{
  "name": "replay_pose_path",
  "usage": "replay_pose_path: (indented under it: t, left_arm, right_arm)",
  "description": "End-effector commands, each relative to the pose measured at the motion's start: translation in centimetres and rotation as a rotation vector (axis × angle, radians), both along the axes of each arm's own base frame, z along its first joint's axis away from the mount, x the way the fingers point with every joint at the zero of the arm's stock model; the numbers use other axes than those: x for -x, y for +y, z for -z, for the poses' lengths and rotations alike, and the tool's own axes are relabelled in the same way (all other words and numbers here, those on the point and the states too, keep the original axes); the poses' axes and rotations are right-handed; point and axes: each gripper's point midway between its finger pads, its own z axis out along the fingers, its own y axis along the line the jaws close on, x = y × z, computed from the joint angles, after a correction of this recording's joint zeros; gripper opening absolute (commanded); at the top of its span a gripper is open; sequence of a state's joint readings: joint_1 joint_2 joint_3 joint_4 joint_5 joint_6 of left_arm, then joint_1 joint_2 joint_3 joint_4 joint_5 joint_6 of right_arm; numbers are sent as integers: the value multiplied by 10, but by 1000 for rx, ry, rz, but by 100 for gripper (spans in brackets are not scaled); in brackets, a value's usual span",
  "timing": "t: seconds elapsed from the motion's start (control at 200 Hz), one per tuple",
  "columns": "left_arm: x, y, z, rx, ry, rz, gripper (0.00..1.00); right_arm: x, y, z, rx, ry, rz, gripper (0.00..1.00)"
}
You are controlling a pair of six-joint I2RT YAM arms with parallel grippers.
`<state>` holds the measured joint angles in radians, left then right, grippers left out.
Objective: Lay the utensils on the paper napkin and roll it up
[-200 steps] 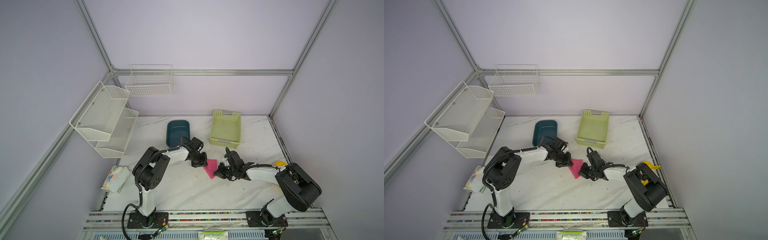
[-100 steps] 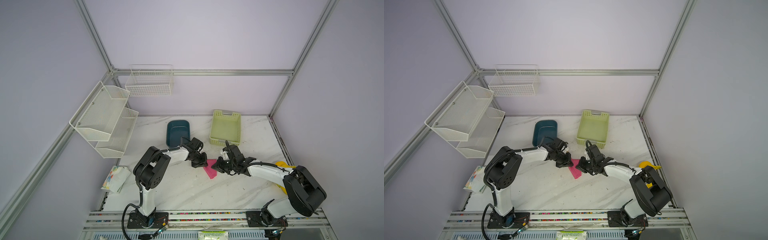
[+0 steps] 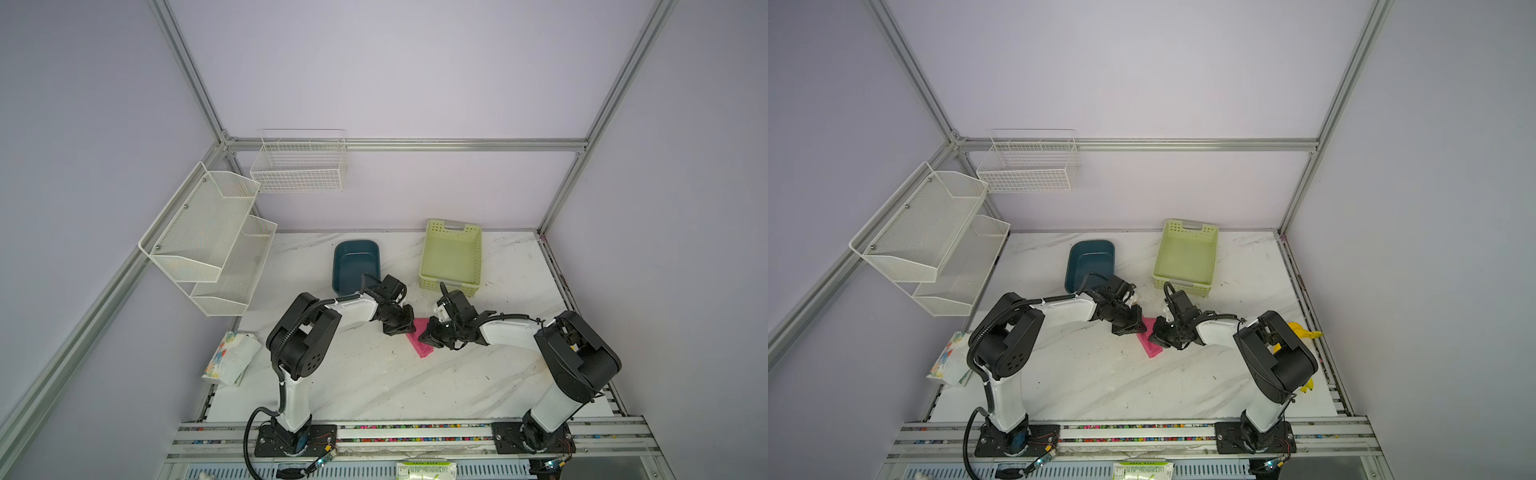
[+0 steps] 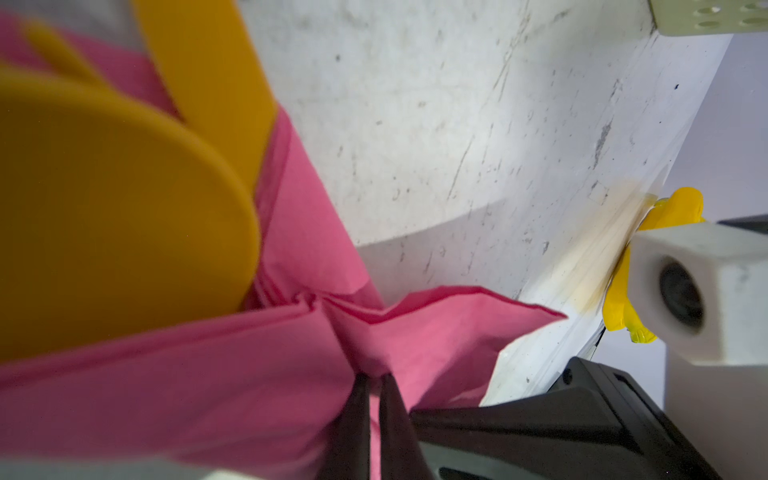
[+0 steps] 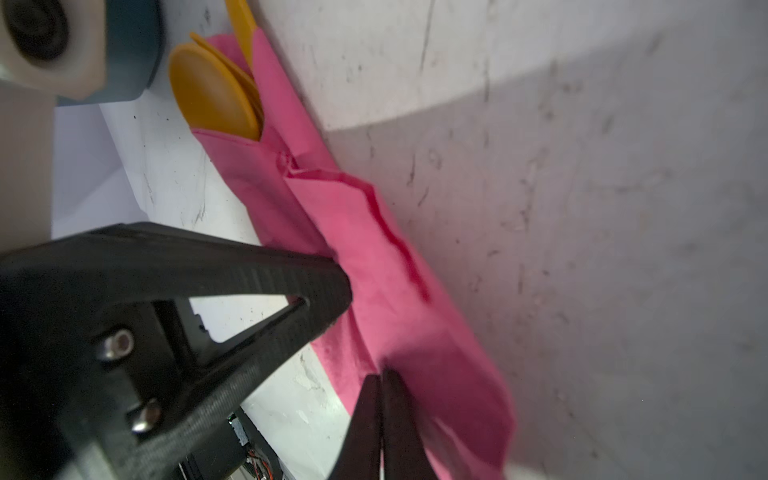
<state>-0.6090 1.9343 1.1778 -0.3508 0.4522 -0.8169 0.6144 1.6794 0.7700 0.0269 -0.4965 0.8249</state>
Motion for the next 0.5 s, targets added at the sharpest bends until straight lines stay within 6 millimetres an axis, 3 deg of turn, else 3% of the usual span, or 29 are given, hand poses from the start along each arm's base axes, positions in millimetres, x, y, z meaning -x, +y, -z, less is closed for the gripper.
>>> replay_pose_path:
  t: [0.0,0.205,0.345,0.495]
  left_arm:
    - [-8,18,-9,-66,-57,-21,11]
    - [-43,19,-44,-48,-130,-44,13]
    - [-53,18,-43,-49,-127,-40,13]
    - [-52,16,-30,-55,-96,-29,12]
  right_arm:
    - [13,-17,28,93,39,8,8]
    - [15,-18,28,90,39,6,8]
    - [15,-17,27,87,39,6,8]
    - [15,-17,26,86,38,7,8]
